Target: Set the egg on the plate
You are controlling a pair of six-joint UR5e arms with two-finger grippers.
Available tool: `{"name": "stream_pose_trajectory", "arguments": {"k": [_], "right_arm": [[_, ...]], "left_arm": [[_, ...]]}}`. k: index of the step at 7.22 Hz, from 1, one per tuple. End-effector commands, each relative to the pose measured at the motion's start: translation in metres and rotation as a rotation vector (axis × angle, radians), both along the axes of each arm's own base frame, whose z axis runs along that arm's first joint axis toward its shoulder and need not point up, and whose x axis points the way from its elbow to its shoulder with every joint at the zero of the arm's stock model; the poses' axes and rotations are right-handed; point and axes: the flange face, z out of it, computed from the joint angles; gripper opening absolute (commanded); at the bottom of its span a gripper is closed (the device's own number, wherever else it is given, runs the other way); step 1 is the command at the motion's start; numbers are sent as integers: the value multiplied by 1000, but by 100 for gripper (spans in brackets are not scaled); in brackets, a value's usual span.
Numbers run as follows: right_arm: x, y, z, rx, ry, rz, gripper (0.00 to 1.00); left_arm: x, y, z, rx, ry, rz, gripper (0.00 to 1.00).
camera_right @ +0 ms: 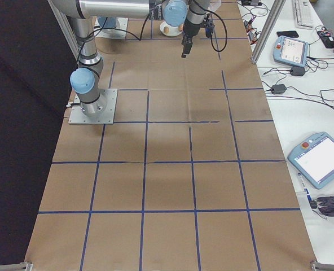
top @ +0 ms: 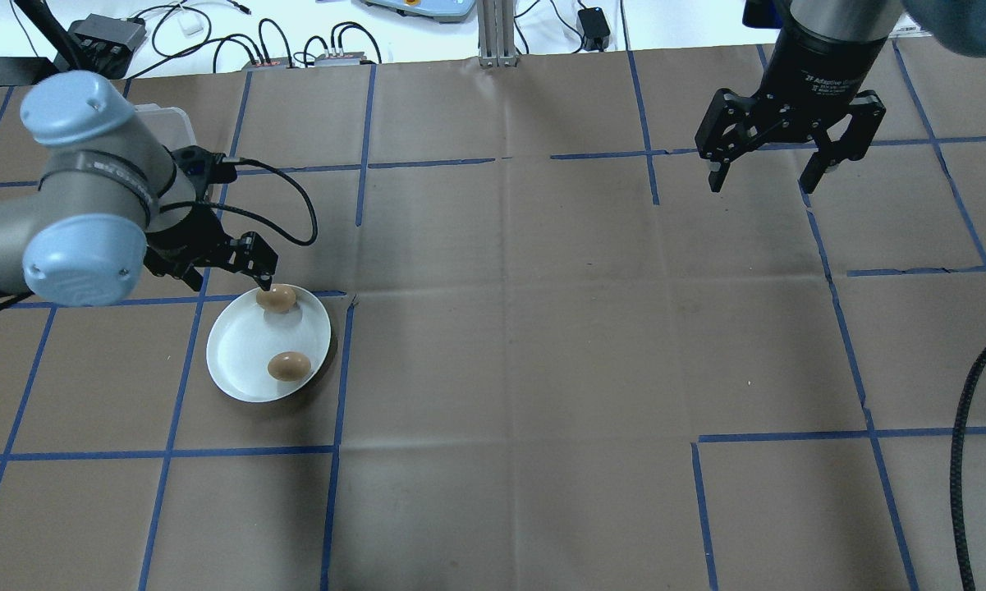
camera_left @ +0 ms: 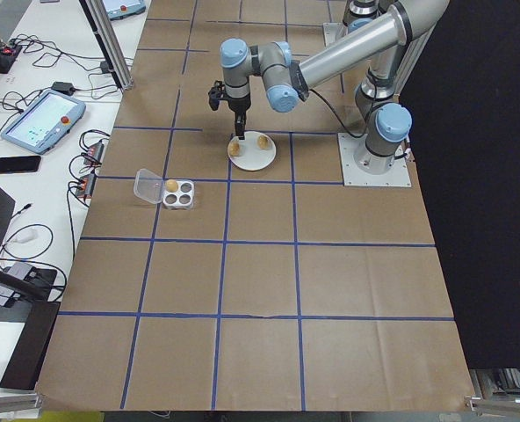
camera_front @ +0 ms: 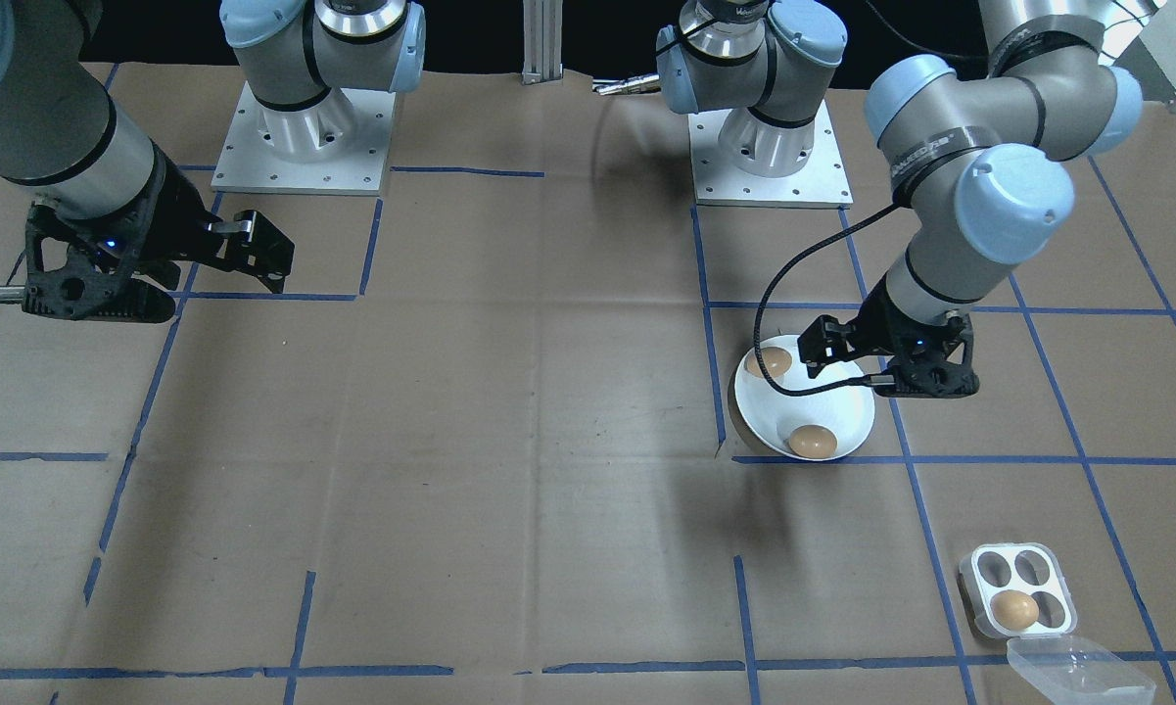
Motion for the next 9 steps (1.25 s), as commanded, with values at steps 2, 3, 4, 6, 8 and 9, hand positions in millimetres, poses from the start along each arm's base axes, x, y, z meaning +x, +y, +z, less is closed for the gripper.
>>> {"name": "stream_pose_trajectory", "arguments": {"k": [2,3,4,6,8,9], "right_arm": [[0,0,0,0,0,0,100],[0,0,0,0,0,0,100],[0,0,0,0,0,0,100],[0,0,0,0,0,0,100],[0,0,0,0,0,0,100],[0,0,0,0,0,0,100]], "left_arm": [[25,-53,44,-4,16,82,100],[56,-76,40,-16,40,128,100],[100,-110,43,-53,61,170,100],[139,-190,29,-91,29,113,100],[178,-230,-3,-89,29,85,100],[194,-231,-27,-60,41,39,100]]}}
